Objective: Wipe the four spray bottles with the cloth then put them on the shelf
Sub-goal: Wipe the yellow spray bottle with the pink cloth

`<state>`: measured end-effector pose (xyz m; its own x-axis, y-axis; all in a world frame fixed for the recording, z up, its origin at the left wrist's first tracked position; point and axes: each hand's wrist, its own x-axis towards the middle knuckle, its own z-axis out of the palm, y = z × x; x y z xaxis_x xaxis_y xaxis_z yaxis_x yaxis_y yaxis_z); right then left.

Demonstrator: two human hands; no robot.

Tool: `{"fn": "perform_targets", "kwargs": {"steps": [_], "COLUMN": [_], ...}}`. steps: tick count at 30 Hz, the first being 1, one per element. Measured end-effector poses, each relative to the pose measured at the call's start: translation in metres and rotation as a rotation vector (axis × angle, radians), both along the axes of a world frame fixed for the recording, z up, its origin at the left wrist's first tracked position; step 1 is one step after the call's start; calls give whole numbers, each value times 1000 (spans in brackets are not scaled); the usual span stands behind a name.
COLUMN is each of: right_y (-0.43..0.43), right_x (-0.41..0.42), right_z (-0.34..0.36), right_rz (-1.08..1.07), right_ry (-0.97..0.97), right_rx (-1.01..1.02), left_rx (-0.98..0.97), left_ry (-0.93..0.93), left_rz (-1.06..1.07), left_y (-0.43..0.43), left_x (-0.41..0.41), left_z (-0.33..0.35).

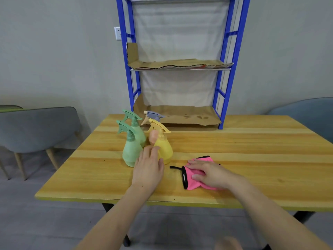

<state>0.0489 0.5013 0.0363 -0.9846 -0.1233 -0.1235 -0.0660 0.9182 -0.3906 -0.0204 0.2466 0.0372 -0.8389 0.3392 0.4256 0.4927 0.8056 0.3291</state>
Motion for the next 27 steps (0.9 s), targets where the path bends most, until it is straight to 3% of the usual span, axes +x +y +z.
{"fn": "perform_targets", "kwargs": {"steps": [5, 9, 11, 19, 27], "right_y": [-22, -29, -28, -12, -19], "right_x": [-13, -19, -16, 6, 16], "right_z": [5, 1, -1, 12, 50], "right_rz": [-126, -122, -127, -222, -323], "right_ry": [201, 179, 234, 502, 637], "right_rx": [-26, 154, 130, -140, -615], "left_rx": [164, 147, 136, 166, 202], "left_ry": [-36, -127, -135, -82, -87], "left_rz": [-25, -48, -26, -15, -23], "left_y": [15, 28, 31, 28, 27], "left_x": [-22, -34, -37, -31, -1], "left_z": [11, 17, 18, 16, 15]}}
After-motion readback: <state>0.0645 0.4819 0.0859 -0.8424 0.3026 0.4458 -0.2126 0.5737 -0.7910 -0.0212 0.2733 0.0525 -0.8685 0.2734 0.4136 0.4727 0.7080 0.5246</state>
